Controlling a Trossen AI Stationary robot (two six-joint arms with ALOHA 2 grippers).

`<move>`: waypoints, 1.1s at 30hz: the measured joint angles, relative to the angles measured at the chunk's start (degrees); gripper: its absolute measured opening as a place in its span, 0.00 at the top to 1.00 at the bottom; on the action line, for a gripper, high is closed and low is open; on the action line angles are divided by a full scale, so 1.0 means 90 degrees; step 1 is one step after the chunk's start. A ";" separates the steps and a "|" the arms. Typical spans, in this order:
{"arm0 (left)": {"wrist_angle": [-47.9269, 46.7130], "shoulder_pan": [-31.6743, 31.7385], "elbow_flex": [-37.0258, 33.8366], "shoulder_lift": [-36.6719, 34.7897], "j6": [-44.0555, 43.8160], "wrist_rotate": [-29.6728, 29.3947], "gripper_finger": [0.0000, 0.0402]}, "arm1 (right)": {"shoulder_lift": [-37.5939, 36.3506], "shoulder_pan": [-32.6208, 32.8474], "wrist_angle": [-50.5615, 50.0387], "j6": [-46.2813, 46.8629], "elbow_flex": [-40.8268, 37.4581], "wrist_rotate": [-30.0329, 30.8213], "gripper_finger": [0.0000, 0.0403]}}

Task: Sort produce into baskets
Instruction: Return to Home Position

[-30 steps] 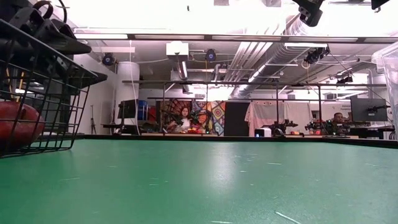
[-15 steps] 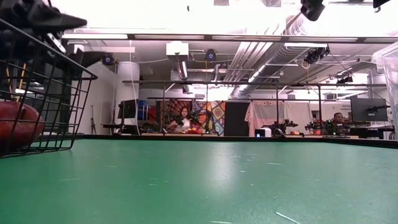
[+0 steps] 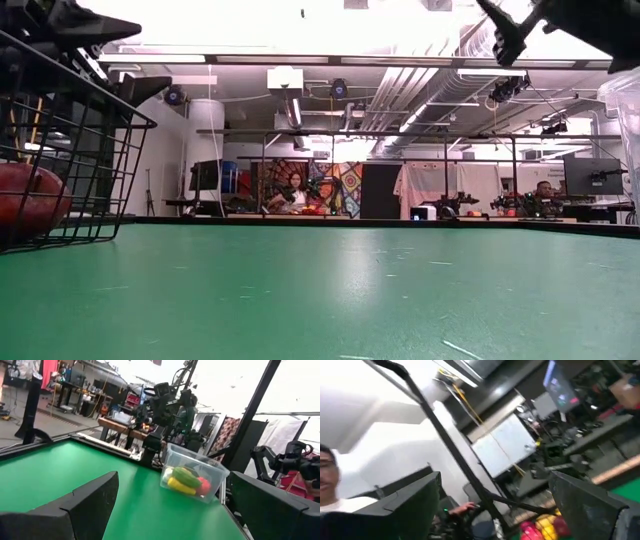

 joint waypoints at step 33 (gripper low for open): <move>-0.0026 -0.0002 0.0000 0.0001 0.0002 -0.0002 0.09 | -0.0015 0.0778 -0.0818 -0.1411 -0.1385 0.0713 0.11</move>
